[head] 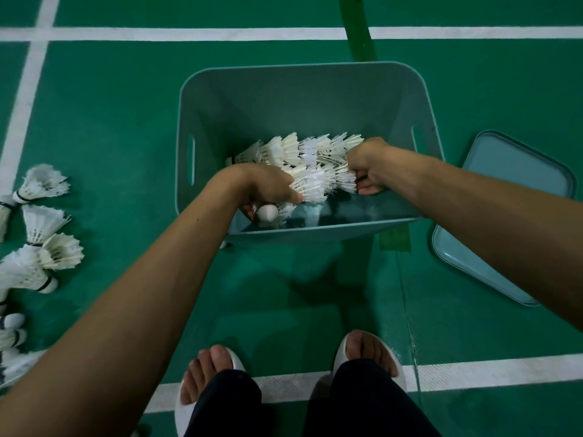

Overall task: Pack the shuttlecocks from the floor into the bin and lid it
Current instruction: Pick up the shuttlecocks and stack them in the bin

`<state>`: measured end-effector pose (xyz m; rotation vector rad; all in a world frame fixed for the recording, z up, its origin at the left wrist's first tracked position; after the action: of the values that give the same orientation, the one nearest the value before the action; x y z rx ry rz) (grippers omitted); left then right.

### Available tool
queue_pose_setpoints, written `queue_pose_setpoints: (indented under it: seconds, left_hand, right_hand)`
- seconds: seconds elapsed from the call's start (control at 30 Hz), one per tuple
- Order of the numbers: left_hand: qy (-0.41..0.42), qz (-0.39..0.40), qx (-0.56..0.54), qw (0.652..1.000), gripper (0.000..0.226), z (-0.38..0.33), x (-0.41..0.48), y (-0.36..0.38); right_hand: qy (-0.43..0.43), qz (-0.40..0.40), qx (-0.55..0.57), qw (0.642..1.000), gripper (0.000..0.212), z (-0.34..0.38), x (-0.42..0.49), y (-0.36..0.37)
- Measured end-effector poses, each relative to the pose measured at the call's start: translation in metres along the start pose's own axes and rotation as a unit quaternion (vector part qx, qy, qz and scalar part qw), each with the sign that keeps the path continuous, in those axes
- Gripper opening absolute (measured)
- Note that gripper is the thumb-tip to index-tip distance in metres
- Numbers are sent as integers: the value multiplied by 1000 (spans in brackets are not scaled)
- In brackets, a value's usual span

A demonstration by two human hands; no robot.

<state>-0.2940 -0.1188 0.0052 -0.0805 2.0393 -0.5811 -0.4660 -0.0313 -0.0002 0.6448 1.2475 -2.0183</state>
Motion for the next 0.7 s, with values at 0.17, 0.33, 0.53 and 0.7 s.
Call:
queue_pose_setpoints:
  seconds: [0.17,0.33,0.53,0.7]
  left_hand:
    - [29,6,-37,999,43,-1,-1,-1]
    - [44,1,-39,998,31,-3,-2,-1]
    - [84,-29,-43,995,42,-5,-6,-3]
    - [183,-116,-115,969,51,-20,-15,-10]
  right_hand:
    - [-49,1,0,999,22,4,-2,-9]
    - [-95,2,-36,995,28,6,-12,-17]
    - [-193,-64,-108,973,11,13,-50,-42]
    - [-288,-14,-46,956,35,32,-84,-45]
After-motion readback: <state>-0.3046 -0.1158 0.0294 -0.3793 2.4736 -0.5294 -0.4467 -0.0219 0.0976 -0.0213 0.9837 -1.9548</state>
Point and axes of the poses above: each hand's wrist, its own x-axis towards the middle knuckle, its own y-axis out of the palm, z = x × y, the point moved 2 cm from there along x, towards the middle knuckle, and after that the axes turned 6 degrees about x, right-handed, at the moved point
